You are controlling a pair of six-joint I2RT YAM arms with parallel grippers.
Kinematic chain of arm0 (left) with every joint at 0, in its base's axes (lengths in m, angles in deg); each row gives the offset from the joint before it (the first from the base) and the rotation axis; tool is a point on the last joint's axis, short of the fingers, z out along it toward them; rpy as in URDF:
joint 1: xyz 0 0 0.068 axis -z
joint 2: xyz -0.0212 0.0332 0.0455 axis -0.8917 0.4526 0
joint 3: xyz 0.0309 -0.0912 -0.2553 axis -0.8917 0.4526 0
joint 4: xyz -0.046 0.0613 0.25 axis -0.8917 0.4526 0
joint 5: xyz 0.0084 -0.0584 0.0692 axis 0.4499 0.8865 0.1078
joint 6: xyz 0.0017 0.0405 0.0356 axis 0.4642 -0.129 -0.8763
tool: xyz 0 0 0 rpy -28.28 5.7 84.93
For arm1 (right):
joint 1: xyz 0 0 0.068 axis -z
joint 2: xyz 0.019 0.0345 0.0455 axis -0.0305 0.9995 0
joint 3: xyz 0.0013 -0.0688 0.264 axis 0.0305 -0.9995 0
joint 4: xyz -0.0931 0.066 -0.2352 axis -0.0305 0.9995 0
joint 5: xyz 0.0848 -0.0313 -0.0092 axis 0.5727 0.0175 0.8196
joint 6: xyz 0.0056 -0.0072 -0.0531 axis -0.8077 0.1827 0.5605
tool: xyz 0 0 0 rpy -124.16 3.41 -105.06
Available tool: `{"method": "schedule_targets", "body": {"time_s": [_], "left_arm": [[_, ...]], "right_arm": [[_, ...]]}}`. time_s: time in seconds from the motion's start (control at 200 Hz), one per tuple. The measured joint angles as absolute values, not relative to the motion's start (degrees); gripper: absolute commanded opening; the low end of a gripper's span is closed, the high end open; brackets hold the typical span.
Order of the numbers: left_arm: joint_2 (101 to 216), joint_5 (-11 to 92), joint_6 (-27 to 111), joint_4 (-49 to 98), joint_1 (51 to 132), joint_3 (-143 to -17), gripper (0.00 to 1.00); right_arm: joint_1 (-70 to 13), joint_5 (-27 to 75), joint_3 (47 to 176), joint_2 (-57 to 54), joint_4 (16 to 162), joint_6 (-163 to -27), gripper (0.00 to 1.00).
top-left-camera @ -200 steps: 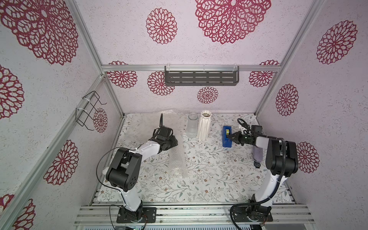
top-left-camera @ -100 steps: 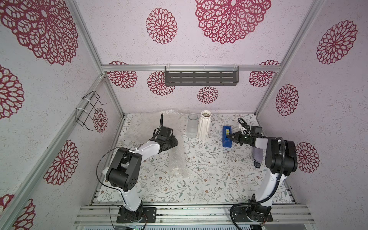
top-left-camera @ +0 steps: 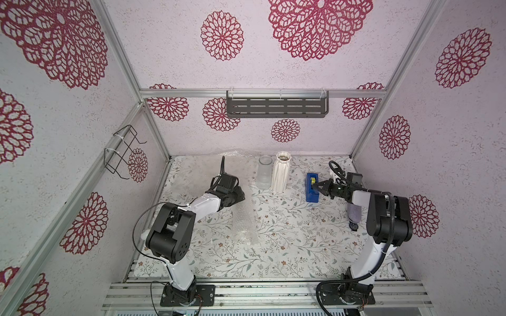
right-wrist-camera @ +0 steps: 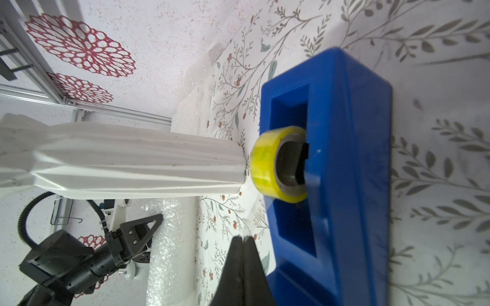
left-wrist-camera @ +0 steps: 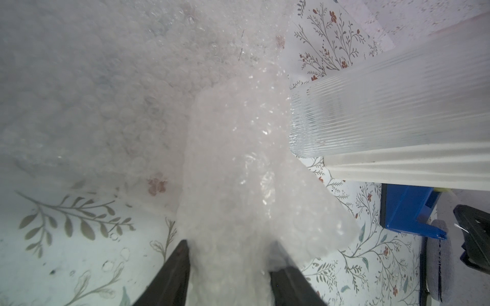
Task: Wrap vases in bubble wrap
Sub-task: Tear off the tape using the Tape Cutter.
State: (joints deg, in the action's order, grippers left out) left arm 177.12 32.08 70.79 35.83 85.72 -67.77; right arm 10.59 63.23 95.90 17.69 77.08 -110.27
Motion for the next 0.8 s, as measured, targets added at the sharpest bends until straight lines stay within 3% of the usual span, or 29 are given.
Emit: {"method": "schedule_targets", "body": {"time_s": [0.57,0.801], "left_arm": [[177.1,31.9,70.8,35.7,85.8,-67.7,0.49],[177.1,31.9,70.8,35.7,85.8,-67.7,0.48]], "right_arm": [[10.5,54.3,76.9,-1.0,74.6,-113.2,0.00],[9.6,50.3,67.7,-1.8,67.7,-117.9,0.00]]}}
